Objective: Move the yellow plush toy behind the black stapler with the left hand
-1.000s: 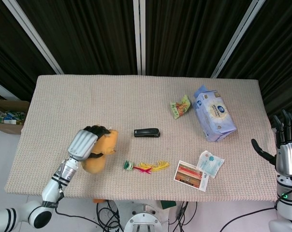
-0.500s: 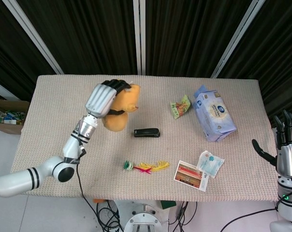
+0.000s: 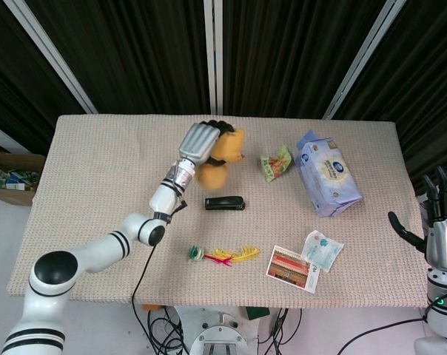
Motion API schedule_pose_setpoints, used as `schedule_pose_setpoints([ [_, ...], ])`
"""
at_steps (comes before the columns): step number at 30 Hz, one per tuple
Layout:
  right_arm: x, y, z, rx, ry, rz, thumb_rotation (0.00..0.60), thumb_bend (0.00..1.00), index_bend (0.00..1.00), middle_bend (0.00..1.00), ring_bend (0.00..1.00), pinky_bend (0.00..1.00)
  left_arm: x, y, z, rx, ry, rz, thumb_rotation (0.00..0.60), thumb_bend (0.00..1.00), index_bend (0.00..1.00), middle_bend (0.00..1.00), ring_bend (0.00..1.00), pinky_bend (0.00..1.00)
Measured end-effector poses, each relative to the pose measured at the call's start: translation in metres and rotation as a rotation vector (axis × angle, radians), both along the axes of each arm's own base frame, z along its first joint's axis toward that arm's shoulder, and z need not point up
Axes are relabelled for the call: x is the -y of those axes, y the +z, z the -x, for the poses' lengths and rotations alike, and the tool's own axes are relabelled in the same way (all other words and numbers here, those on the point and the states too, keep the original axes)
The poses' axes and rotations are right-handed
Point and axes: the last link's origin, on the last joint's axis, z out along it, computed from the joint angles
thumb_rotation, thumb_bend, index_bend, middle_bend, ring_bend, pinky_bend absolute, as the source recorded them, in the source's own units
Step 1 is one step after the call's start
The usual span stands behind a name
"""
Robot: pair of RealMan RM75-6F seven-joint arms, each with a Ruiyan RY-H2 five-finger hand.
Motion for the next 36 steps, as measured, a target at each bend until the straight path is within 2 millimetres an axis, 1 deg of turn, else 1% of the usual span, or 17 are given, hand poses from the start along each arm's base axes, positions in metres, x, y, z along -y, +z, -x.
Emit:
schedule_pose_setpoints([
  [4,-0.001,-0.001,0.004,0.003,-0.006,-0.005,0.6,0.22,0.0,0.0,0.0,0.01,-0.001,-0.022,0.001,-0.025,0.027,0.011,0.6,0.43,0.76,0.86,0.85,1.0],
  [9,-0.001,-0.002,0.008,0.01,-0.013,-0.006,0.6,0.22,0.0,0.0,0.0,0.01,-0.004,-0.034,0.0,-0.047,0.037,0.006,0.6,0.43,0.72,0.84,0.84,1.0],
  [10,-0.001,-0.001,0.008,0.011,-0.013,-0.005,0.6,0.22,0.0,0.0,0.0,0.01,-0.004,-0.035,0.0,-0.052,0.038,0.006,0.6,0.41,0.69,0.82,0.82,1.0],
  [12,-0.001,-0.001,0.009,0.013,-0.015,-0.004,0.6,0.22,0.0,0.0,0.0,0.0,-0.005,-0.04,0.001,-0.066,0.045,0.016,0.6,0.37,0.61,0.75,0.77,0.99],
  [13,-0.001,-0.001,0.009,0.013,-0.015,-0.003,0.6,0.22,0.0,0.0,0.0,0.0,-0.006,-0.042,0.002,-0.073,0.05,0.024,0.6,0.33,0.53,0.69,0.72,0.97],
  [14,-0.001,-0.001,0.009,0.013,-0.016,-0.003,0.6,0.22,0.0,0.0,0.0,0.0,-0.006,-0.044,0.003,-0.081,0.055,0.032,0.6,0.28,0.41,0.59,0.65,0.93],
  [15,-0.001,-0.001,0.01,0.012,-0.016,-0.002,0.6,0.22,0.0,0.0,0.0,0.0,-0.007,-0.046,0.004,-0.091,0.064,0.044,0.6,0.25,0.34,0.53,0.6,0.89],
  [16,-0.001,0.0,0.01,0.012,-0.017,-0.001,0.6,0.22,0.0,0.0,0.0,0.0,-0.007,-0.048,0.005,-0.097,0.071,0.057,0.6,0.2,0.22,0.42,0.52,0.82],
  [17,-0.001,0.0,0.01,0.011,-0.019,0.0,0.6,0.22,0.0,0.0,0.0,0.0,-0.007,-0.051,0.006,-0.104,0.078,0.07,0.6,0.16,0.13,0.33,0.44,0.76],
  [19,-0.001,0.0,0.011,0.012,-0.021,0.001,0.6,0.22,0.0,0.0,0.0,0.0,-0.007,-0.054,0.009,-0.118,0.093,0.095,0.6,0.11,0.05,0.21,0.34,0.67],
  [20,0.0,0.0,0.011,0.013,-0.023,0.0,0.6,0.22,0.0,0.0,0.0,0.0,-0.007,-0.055,0.009,-0.12,0.096,0.101,0.6,0.09,0.03,0.17,0.29,0.63],
  [22,0.0,0.0,0.011,0.014,-0.025,-0.002,0.6,0.22,0.0,0.0,0.0,0.0,-0.007,-0.055,0.009,-0.109,0.096,0.096,0.6,0.06,0.01,0.12,0.23,0.57],
  [26,0.001,-0.003,0.011,0.012,-0.025,-0.011,0.6,0.22,0.0,0.0,0.0,0.01,-0.008,-0.049,0.007,-0.054,0.091,0.066,0.6,0.04,0.0,0.07,0.16,0.48],
  [33,0.002,-0.004,0.011,0.013,-0.024,-0.013,0.6,0.22,0.0,0.0,0.0,0.0,-0.01,-0.042,0.007,-0.021,0.073,0.049,0.6,0.03,0.0,0.06,0.11,0.42],
  [36,0.001,-0.003,0.011,0.013,-0.024,-0.013,0.6,0.22,0.0,0.0,0.0,0.0,-0.01,-0.039,0.007,-0.017,0.07,0.054,0.6,0.01,0.0,0.02,0.08,0.38],
])
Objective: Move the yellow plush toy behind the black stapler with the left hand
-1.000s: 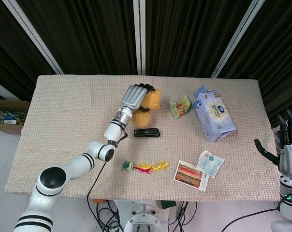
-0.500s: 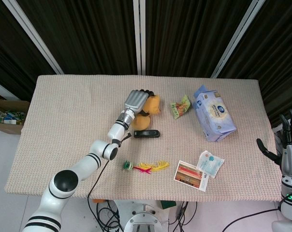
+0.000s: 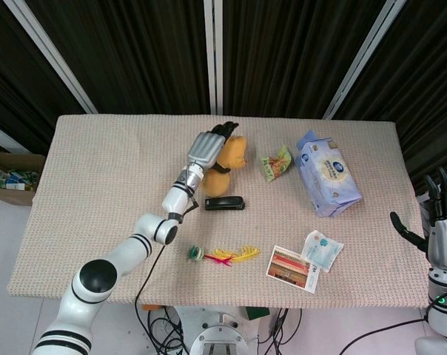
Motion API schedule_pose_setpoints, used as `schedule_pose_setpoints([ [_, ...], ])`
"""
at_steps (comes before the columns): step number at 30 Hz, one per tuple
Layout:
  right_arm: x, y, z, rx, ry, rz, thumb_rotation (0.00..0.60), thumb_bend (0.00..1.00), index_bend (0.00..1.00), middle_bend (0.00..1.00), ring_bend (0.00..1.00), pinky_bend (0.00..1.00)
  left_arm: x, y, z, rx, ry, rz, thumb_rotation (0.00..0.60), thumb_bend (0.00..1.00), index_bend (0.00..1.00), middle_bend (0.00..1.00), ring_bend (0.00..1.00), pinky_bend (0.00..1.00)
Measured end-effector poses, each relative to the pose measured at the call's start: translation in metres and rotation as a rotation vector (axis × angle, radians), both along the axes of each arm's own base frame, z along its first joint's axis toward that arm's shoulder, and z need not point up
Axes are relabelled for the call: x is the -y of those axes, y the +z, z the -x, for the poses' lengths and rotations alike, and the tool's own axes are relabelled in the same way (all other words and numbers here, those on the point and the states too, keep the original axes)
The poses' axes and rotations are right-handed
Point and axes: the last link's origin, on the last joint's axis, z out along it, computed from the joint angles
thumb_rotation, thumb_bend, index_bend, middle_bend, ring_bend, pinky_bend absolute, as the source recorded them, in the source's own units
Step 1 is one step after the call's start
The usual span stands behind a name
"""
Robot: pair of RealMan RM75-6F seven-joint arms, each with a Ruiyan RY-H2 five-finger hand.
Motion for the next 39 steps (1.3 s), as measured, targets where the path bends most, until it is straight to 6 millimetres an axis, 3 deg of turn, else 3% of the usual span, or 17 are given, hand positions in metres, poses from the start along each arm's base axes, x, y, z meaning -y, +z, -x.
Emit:
schedule_pose_setpoints([
  [8,-0.002,-0.001,-0.004,-0.002,0.011,-0.004,0.6,0.22,0.0,0.0,0.0,0.0,0.0,0.008,-0.001,0.006,-0.008,0.029,0.6,0.0,0.0,0.0,0.01,0.27],
  [23,-0.003,0.001,-0.005,-0.003,0.013,-0.003,0.6,0.22,0.0,0.0,0.0,0.01,-0.001,0.024,0.001,0.047,0.002,0.024,0.6,0.0,0.0,0.0,0.0,0.22],
  [30,-0.004,0.002,-0.002,-0.007,0.01,-0.002,0.6,0.22,0.0,0.0,0.0,0.01,0.008,0.071,-0.004,0.126,-0.086,-0.103,0.599,0.0,0.01,0.0,0.0,0.19],
  [32,-0.006,0.002,-0.001,-0.009,0.011,-0.004,0.6,0.22,0.0,0.0,0.0,0.01,0.015,0.086,-0.001,0.14,-0.107,-0.129,0.545,0.0,0.05,0.0,0.0,0.18],
  [34,-0.008,0.001,0.0,-0.013,0.008,-0.006,0.6,0.22,0.0,0.0,0.0,0.01,0.029,0.105,0.008,0.143,-0.123,-0.147,0.47,0.0,0.08,0.01,0.0,0.18],
  [37,-0.011,0.0,0.005,-0.025,-0.01,-0.01,0.6,0.22,0.0,0.0,0.0,0.01,0.059,0.134,0.034,0.12,-0.123,-0.143,0.479,0.0,0.08,0.01,0.0,0.19],
  [39,-0.012,0.0,0.01,-0.035,-0.036,-0.02,0.6,0.22,0.0,0.0,0.0,0.0,0.087,0.159,0.066,0.087,-0.094,-0.136,0.482,0.0,0.08,0.01,0.0,0.19],
])
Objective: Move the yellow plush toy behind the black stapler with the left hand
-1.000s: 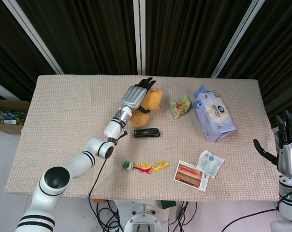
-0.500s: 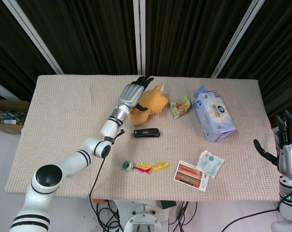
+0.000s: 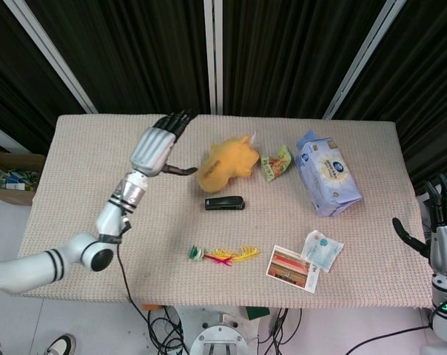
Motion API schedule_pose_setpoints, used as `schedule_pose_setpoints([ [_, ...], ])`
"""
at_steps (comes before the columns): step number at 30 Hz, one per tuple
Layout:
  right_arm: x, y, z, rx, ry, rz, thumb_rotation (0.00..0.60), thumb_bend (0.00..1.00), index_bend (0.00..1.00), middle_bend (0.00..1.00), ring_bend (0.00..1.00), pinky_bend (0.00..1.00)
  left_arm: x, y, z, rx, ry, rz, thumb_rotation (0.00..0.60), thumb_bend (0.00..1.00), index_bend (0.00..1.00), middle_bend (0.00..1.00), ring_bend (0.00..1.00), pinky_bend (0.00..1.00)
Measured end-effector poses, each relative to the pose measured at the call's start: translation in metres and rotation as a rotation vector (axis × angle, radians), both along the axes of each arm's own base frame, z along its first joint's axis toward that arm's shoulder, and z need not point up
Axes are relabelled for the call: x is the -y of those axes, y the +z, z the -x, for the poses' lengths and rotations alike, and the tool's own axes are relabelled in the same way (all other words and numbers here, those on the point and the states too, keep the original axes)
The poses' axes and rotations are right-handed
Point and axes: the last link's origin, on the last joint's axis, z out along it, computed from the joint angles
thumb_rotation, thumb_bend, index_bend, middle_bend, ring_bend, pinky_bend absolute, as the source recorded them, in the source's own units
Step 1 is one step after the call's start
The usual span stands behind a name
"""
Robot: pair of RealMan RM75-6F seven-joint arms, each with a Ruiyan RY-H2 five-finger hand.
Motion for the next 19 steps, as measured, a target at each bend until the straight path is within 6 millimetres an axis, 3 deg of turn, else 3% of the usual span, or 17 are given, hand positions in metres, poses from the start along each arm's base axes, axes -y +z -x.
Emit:
schedule_pose_setpoints([
  [3,-0.001,-0.003,0.008,-0.031,-0.059,-0.044,0.6,0.23,0.0,0.0,0.0,0.0,0.048,0.037,0.057,-0.057,0.091,-0.011,0.469,0.0,0.07,0.01,0.0,0.18],
  [7,-0.004,-0.008,0.019,-0.126,-0.174,-0.12,0.582,0.29,0.0,0.0,0.0,0.0,0.097,0.064,0.1,-0.11,0.163,-0.055,0.438,0.0,0.05,0.01,0.0,0.18],
  [11,-0.011,-0.015,0.03,-0.248,-0.338,-0.208,0.576,0.3,0.0,0.0,0.0,0.0,0.142,0.063,0.151,-0.191,0.236,-0.105,0.395,0.0,0.03,0.0,0.0,0.17],
  [15,-0.026,-0.02,0.041,-0.307,-0.484,-0.289,0.576,0.3,0.0,0.0,0.0,0.0,0.205,0.057,0.215,-0.34,0.339,-0.141,0.355,0.0,0.03,0.0,0.0,0.15],
  [19,-0.033,-0.024,0.048,-0.312,-0.515,-0.317,0.577,0.3,0.0,0.0,0.0,0.0,0.249,0.046,0.239,-0.393,0.392,-0.113,0.337,0.0,0.03,0.0,0.0,0.15],
])
